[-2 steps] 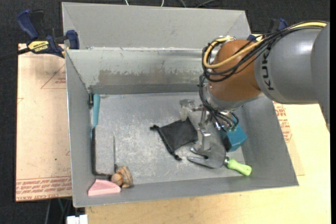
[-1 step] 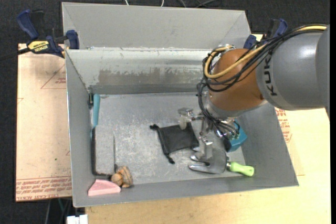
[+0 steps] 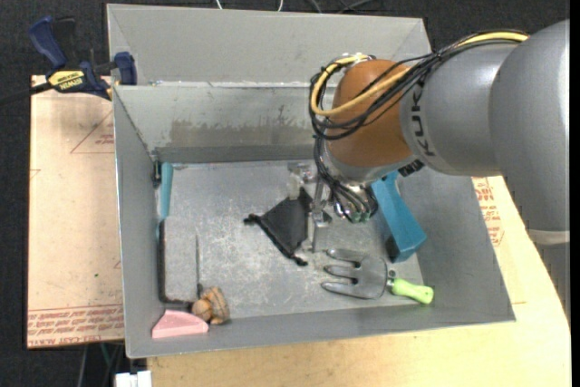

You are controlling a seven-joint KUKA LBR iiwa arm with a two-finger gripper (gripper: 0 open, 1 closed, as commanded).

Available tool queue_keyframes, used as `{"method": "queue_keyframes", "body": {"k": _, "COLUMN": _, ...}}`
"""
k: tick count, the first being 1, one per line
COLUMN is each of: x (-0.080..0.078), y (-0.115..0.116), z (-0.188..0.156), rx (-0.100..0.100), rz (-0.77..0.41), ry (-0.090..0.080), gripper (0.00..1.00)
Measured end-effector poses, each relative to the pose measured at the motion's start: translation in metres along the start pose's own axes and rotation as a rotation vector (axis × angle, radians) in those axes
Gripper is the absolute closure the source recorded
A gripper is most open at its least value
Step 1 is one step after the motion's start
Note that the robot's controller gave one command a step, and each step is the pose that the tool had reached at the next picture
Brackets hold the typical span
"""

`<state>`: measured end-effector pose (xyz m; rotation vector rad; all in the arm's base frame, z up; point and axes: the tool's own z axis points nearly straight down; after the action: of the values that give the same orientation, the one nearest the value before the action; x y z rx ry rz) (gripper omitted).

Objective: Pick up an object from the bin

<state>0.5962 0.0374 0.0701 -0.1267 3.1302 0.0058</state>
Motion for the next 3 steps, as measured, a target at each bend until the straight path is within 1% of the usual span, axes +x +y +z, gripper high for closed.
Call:
{"method": "queue_keyframes", "body": {"k": 1, "x": 0.029, "y": -0.032, "z": 0.000, "rx": 0.001, "rz": -0.168, "ry": 0.008, "gripper": 1.00}}
{"method": "queue_keyframes", "body": {"k": 2, "x": 0.029, "y": -0.032, "z": 0.000, "rx": 0.001, "rz": -0.168, "ry": 0.008, "gripper": 1.00}}
{"method": "queue_keyframes", "body": {"k": 3, "x": 0.029, "y": -0.031, "z": -0.011, "rx": 0.000, "rz": -0.166, "ry": 0.006, "gripper": 1.00}}
